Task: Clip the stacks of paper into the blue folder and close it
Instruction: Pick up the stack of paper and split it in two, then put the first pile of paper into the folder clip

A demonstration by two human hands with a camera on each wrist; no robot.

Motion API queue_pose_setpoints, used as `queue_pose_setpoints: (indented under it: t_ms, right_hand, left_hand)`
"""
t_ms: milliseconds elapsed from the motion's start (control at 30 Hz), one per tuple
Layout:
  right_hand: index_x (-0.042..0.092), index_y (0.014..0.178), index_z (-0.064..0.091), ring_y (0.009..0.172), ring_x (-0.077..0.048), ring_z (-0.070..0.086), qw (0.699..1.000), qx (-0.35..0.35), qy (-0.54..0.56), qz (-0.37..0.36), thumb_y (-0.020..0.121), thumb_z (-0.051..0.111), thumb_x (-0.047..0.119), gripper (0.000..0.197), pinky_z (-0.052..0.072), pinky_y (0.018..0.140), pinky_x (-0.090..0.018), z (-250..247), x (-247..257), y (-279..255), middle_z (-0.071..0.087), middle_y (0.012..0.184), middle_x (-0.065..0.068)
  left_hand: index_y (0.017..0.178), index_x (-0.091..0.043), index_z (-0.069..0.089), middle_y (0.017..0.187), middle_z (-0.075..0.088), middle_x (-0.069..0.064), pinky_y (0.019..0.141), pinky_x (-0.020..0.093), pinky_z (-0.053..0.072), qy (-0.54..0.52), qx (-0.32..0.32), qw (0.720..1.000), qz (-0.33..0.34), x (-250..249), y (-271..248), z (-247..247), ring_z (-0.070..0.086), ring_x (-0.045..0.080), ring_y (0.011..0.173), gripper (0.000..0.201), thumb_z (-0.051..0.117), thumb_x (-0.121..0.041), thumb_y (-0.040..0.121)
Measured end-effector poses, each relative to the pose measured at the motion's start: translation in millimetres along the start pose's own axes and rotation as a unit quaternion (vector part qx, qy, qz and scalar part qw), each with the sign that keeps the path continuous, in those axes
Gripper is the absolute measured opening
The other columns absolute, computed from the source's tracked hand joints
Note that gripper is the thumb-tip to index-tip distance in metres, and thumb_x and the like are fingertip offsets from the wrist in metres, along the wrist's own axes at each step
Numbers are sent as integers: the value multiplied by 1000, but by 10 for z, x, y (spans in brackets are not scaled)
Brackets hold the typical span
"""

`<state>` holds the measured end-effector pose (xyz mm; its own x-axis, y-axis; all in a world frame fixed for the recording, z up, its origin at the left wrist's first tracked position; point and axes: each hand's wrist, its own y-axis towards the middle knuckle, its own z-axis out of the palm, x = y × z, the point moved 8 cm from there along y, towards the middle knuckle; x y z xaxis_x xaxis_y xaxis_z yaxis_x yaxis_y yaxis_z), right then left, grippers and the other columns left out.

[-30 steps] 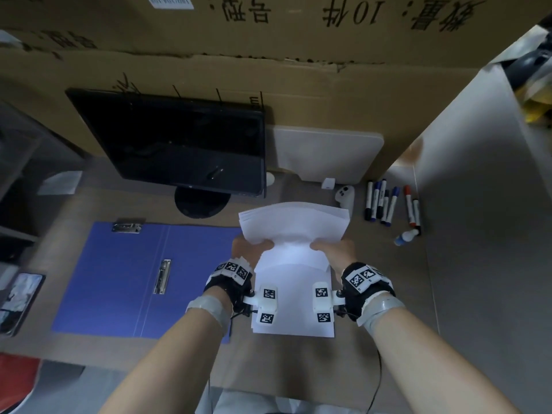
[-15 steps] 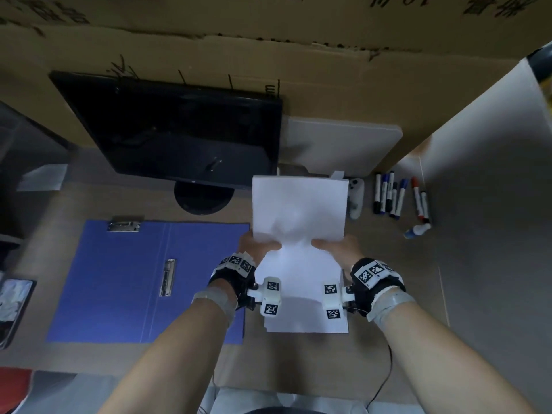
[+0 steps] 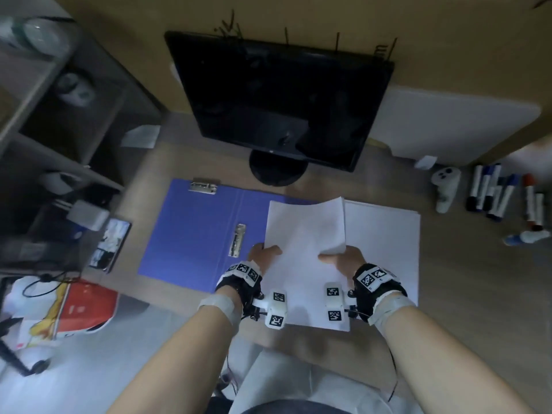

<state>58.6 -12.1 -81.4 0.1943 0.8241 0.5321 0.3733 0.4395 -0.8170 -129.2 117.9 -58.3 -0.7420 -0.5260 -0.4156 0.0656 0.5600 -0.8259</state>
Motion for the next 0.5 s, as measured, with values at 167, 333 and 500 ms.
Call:
queue_pose_setpoints:
  t_ms: [167, 333, 500]
  right_hand:
    - [-8, 136, 47, 108, -31, 64, 999, -40, -19, 29, 80, 79, 25, 73, 52, 93, -35, 373, -95, 31, 62, 128, -18]
    - [-5, 138, 45, 99, -31, 66, 995, -74, -38, 61, 77, 80, 28, 78, 54, 91, -40, 544, -128, 110, 63, 126, -19]
    - [-2, 133, 52, 107, -31, 64, 985, -122, -44, 114, 80, 76, 24, 63, 51, 93, -32, 629, -133, 83, 65, 122, -16]
  left_hand:
    - [76, -17, 56, 93, 56, 10, 93, 39, 48, 5, 13, 998, -56, 475, 1, -330, 52, 26, 92, 11, 60, -17, 86]
    - [70, -12, 46, 73, 45, 7, 82, 37, 35, -6, 52, 993, -110, 644, 34, -526, 44, 20, 67, 25, 50, -15, 94]
    - [107, -5, 59, 97, 59, 10, 74, 29, 43, 64, 22, 994, -88, 679, 379, -933, 52, 20, 89, 18, 51, -15, 94]
